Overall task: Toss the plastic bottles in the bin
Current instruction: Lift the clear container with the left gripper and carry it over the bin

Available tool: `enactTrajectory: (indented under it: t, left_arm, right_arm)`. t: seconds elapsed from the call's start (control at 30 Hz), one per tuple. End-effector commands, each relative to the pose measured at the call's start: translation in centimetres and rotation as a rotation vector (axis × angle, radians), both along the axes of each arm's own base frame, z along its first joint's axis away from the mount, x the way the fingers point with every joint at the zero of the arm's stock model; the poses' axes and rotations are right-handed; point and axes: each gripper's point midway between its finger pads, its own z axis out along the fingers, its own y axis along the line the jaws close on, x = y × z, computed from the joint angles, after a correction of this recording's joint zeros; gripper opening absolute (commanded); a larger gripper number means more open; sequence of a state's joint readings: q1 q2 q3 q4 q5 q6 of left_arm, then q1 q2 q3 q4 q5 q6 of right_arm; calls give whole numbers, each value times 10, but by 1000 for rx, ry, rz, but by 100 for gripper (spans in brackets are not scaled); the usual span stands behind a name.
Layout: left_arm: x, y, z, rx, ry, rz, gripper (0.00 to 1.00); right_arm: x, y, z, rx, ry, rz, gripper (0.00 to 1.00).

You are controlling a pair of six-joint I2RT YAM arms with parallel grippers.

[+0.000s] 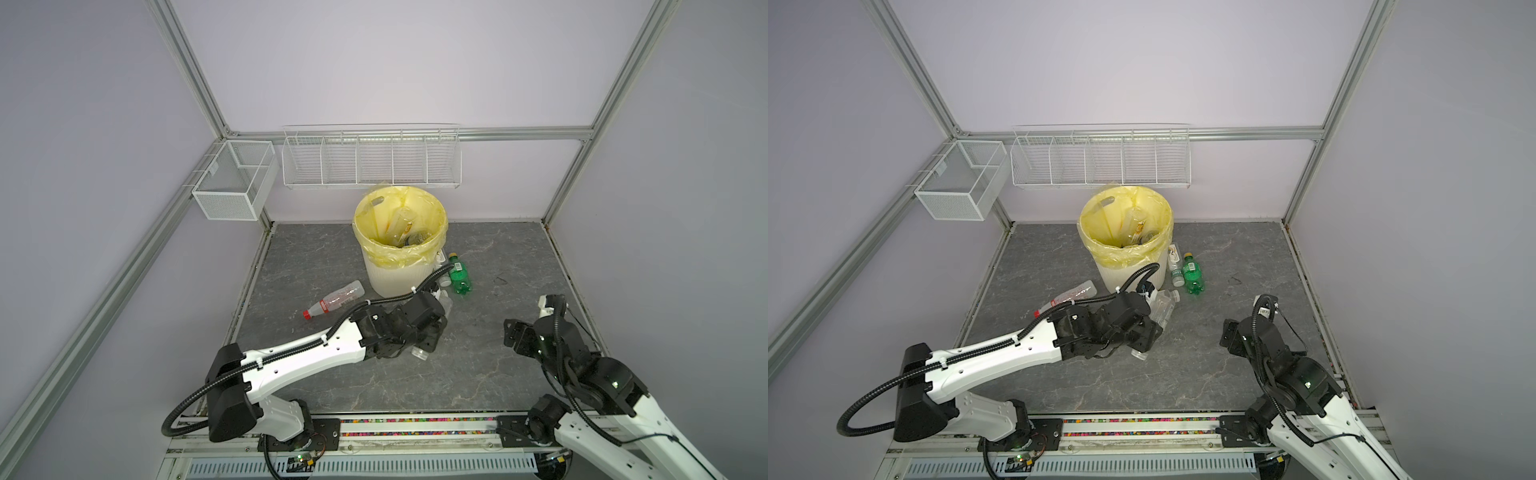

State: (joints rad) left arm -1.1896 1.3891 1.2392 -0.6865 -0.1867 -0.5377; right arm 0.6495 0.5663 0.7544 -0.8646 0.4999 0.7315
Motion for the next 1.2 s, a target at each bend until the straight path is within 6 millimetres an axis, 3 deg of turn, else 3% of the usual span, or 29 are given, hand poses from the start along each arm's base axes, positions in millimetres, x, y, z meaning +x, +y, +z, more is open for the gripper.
enactTrajectory:
  t: [0.0,0.33,0.53,0.73,1.17]
  left_arm:
    - [1,9,30,-60,-48,14,38]
    - [13,58,100,-198,-198,156,37]
    - [20,99,121,-237,-314,262,37]
    - [25,145,117,-252,-386,411,36]
    - [21,198,103,-275,-422,556,36]
  right_arm:
    - [11,12,11,34,-28,17,88]
    - [24,38,-14,24,84,73,88]
    - [25,41,-17,31,92,80,88]
    - [26,42,-19,30,95,83,88]
    - [31,48,-22,42,103,86,88]
